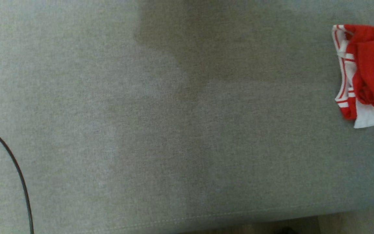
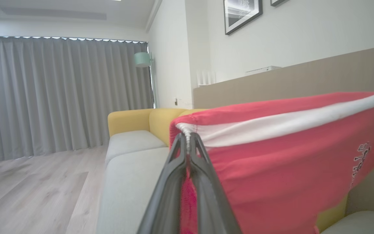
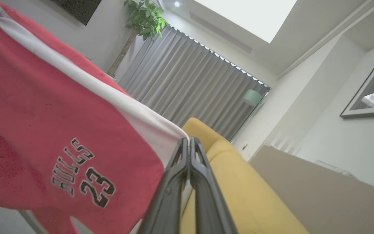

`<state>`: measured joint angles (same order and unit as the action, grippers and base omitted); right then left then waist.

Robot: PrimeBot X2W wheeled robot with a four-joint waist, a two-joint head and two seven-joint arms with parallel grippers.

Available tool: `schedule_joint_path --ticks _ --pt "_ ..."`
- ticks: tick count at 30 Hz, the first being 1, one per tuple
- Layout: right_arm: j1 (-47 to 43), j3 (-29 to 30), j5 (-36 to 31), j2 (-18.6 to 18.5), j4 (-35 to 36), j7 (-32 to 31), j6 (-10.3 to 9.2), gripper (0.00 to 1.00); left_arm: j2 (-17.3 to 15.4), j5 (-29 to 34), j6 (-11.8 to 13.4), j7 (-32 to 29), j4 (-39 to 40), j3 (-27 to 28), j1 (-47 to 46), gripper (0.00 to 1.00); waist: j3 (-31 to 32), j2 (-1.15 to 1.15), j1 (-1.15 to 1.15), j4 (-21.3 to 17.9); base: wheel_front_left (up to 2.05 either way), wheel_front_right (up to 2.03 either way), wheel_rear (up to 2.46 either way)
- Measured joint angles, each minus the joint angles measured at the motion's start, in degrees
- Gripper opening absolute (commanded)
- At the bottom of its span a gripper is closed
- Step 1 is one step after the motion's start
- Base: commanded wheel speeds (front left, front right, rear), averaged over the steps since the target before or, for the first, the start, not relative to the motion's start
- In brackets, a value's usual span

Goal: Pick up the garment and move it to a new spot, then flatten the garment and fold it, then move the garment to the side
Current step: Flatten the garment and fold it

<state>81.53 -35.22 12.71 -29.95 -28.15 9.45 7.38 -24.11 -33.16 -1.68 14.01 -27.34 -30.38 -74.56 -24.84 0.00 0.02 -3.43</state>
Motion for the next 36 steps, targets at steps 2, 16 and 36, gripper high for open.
schedule_joint_path --ticks 2,16,36 --pt "-0.74 -0.53 -0.70 1.97 -3.23 2.09 0.00 0.00 0.82 0.78 -1.29 0.47 -2.67 0.13 0.26 0.00 -0.87 0.00 0.00 0.26 0.00 0.00 0.00" --pt "-16.04 -16.47 1.40 6.14 -14.05 4.93 0.00 0.00 2.30 8.95 -5.46 0.69 -3.76 -2.85 22.28 0.00 0.39 0.00 -0.02 0.75 0.00 0.00 0.00" --pt "-29.92 -38.49 20.35 -6.73 -3.57 -3.46 0.00 0.00 -3.05 1.76 -5.89 0.29 -2.57 -19.56 42.88 0.00 13.86 0.00 -0.02 2.38 0.00 0.00 0.00"
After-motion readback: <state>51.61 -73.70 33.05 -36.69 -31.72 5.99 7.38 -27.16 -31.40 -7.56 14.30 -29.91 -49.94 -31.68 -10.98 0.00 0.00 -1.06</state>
